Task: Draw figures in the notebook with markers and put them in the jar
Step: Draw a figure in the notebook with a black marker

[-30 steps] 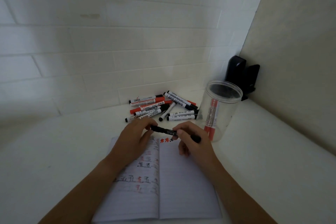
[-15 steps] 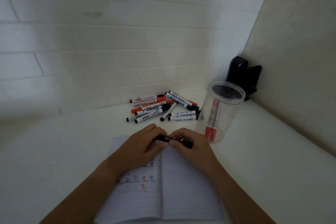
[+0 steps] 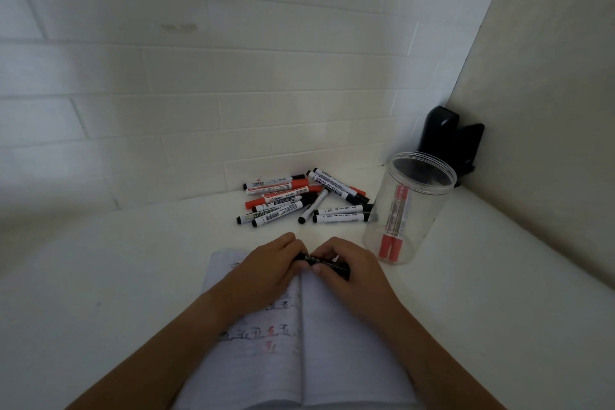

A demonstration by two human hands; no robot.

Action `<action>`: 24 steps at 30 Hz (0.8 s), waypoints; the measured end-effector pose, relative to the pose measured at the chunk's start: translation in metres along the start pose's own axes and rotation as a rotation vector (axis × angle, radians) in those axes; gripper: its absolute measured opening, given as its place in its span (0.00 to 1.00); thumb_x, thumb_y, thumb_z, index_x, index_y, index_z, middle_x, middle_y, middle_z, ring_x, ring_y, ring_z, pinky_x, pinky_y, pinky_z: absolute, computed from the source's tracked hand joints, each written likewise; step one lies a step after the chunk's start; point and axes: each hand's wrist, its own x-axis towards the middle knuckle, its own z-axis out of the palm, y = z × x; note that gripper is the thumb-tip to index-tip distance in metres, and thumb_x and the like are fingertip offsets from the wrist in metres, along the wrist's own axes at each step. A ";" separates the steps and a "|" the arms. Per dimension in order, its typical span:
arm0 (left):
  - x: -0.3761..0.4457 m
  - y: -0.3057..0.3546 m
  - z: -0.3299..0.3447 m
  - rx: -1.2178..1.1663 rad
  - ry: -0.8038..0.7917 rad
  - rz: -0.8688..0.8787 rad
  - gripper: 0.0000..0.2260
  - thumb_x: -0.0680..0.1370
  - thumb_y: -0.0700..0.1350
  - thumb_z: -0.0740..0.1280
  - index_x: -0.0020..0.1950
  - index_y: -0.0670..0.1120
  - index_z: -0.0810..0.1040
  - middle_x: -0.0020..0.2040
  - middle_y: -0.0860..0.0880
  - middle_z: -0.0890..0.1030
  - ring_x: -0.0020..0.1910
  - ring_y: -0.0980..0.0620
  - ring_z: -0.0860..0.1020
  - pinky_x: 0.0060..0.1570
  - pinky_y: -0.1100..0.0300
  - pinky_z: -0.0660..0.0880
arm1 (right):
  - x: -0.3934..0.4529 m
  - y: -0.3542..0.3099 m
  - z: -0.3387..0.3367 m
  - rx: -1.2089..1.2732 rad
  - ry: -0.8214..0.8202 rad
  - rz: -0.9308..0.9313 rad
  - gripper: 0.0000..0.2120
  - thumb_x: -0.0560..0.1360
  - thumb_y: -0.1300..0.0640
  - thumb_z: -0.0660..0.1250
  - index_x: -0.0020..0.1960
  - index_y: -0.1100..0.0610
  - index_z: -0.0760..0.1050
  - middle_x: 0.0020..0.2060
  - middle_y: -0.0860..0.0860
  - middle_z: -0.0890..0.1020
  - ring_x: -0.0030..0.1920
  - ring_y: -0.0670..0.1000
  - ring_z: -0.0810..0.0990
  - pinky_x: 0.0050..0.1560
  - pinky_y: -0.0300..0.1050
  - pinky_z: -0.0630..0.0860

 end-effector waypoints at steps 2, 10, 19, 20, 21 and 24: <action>-0.001 -0.001 0.000 -0.016 0.017 0.008 0.16 0.83 0.54 0.54 0.54 0.45 0.75 0.47 0.56 0.69 0.42 0.56 0.71 0.42 0.64 0.67 | 0.001 0.000 0.002 -0.007 0.004 -0.008 0.04 0.77 0.55 0.73 0.50 0.49 0.80 0.43 0.42 0.82 0.44 0.44 0.80 0.43 0.32 0.70; -0.002 0.004 -0.001 -0.036 0.000 0.005 0.20 0.83 0.56 0.51 0.56 0.43 0.75 0.50 0.49 0.73 0.43 0.51 0.73 0.44 0.55 0.73 | 0.003 0.001 0.003 0.014 -0.012 0.005 0.01 0.77 0.54 0.72 0.48 0.50 0.81 0.41 0.43 0.83 0.42 0.46 0.81 0.42 0.36 0.73; -0.001 -0.001 0.003 -0.053 0.020 0.050 0.16 0.84 0.55 0.53 0.55 0.45 0.74 0.49 0.55 0.69 0.42 0.57 0.70 0.43 0.62 0.69 | 0.003 -0.001 0.004 0.108 -0.051 0.098 0.03 0.79 0.55 0.71 0.48 0.49 0.82 0.41 0.45 0.85 0.43 0.47 0.83 0.45 0.45 0.79; -0.001 -0.001 0.003 -0.066 0.026 0.044 0.15 0.84 0.54 0.54 0.55 0.46 0.74 0.49 0.56 0.69 0.42 0.58 0.70 0.44 0.63 0.69 | 0.003 -0.002 0.003 0.120 -0.055 0.105 0.02 0.79 0.55 0.71 0.48 0.49 0.82 0.41 0.45 0.85 0.44 0.47 0.83 0.46 0.46 0.80; 0.000 -0.001 0.004 -0.077 0.039 0.034 0.13 0.83 0.54 0.54 0.56 0.47 0.73 0.49 0.56 0.69 0.43 0.59 0.69 0.44 0.63 0.69 | 0.003 -0.003 0.003 0.137 -0.058 0.114 0.02 0.79 0.56 0.71 0.49 0.50 0.82 0.41 0.45 0.84 0.44 0.47 0.83 0.46 0.45 0.80; -0.002 -0.001 0.001 -0.071 0.124 -0.025 0.14 0.82 0.53 0.59 0.65 0.50 0.69 0.53 0.57 0.69 0.48 0.62 0.71 0.47 0.68 0.67 | 0.002 -0.006 -0.003 0.158 -0.060 0.156 0.08 0.78 0.60 0.70 0.53 0.48 0.82 0.44 0.45 0.84 0.45 0.47 0.83 0.49 0.40 0.79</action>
